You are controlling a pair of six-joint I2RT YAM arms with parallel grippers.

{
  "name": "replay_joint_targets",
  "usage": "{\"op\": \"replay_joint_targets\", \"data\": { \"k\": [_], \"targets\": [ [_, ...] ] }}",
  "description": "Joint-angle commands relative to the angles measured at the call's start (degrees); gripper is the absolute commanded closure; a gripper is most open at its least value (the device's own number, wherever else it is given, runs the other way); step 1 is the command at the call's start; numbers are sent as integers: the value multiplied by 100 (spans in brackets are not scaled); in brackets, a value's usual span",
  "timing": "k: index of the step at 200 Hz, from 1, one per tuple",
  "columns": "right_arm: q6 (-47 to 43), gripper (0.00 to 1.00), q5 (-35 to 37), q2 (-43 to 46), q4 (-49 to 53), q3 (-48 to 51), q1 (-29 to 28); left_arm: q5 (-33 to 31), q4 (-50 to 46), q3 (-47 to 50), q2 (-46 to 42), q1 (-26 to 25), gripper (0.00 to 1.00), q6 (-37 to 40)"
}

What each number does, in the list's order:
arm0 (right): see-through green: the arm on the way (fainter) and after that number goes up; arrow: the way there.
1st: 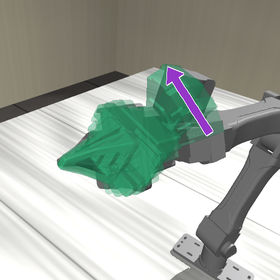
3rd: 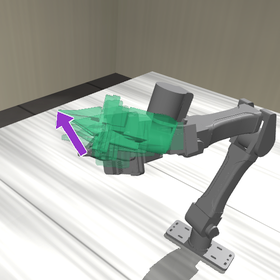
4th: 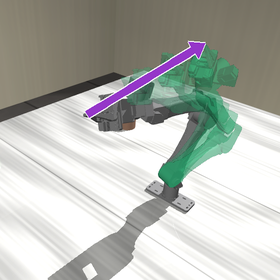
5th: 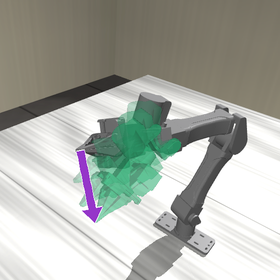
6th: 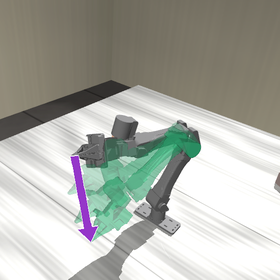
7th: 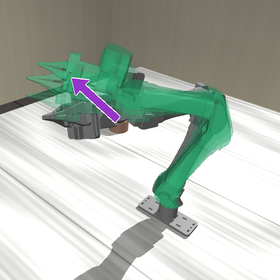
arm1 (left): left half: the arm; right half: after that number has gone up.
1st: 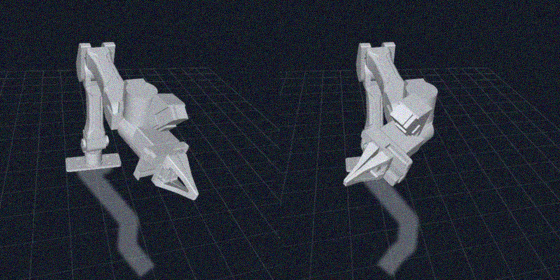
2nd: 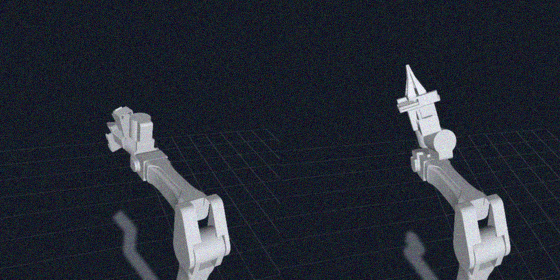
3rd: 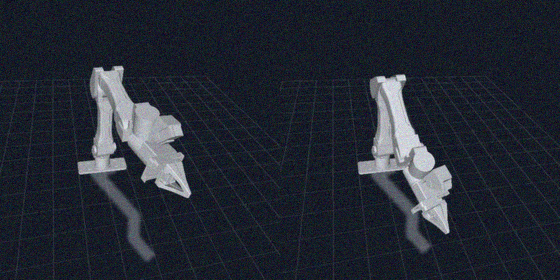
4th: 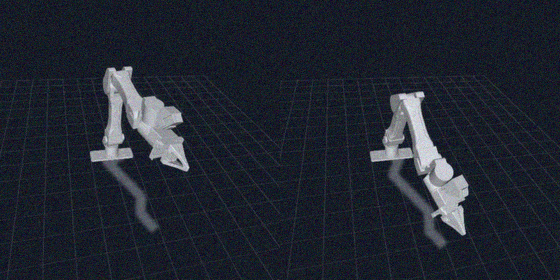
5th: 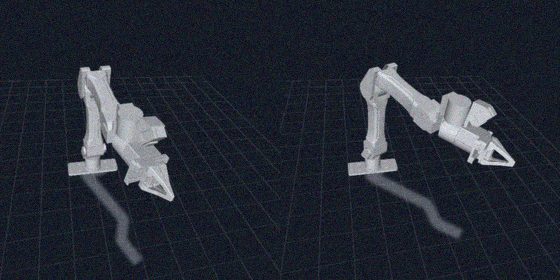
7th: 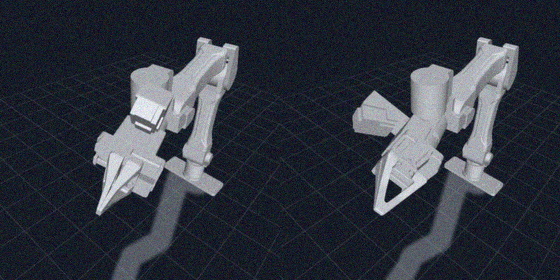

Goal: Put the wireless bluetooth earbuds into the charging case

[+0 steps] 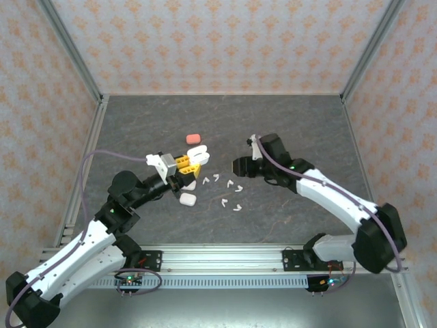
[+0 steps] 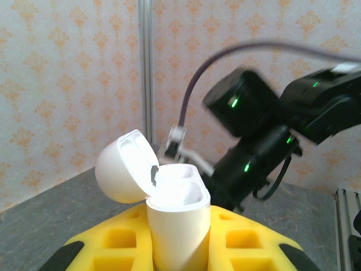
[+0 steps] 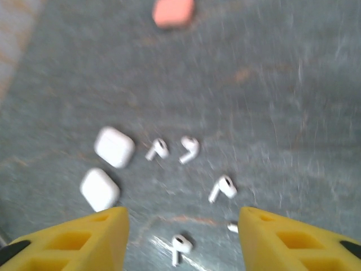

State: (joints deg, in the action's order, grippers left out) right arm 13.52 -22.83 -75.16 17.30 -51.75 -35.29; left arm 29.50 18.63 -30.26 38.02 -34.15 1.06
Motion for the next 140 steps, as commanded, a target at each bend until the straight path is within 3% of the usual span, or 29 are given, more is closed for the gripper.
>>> {"op": "replay_joint_targets", "data": {
  "k": [1, 61, 140],
  "targets": [
    [-117, 49, 109, -420, -3, -37, -157, -76, 56, 73, -110, -48, 100, 61],
    [-758, 62, -34, -1956, 318, -853, -181, -126, 18, 56, -117, -48, 100, -4],
    [-816, 65, -129, -2885, 304, -1314, -180, -245, -103, 13, -67, -48, 100, -19]
  ]
}}
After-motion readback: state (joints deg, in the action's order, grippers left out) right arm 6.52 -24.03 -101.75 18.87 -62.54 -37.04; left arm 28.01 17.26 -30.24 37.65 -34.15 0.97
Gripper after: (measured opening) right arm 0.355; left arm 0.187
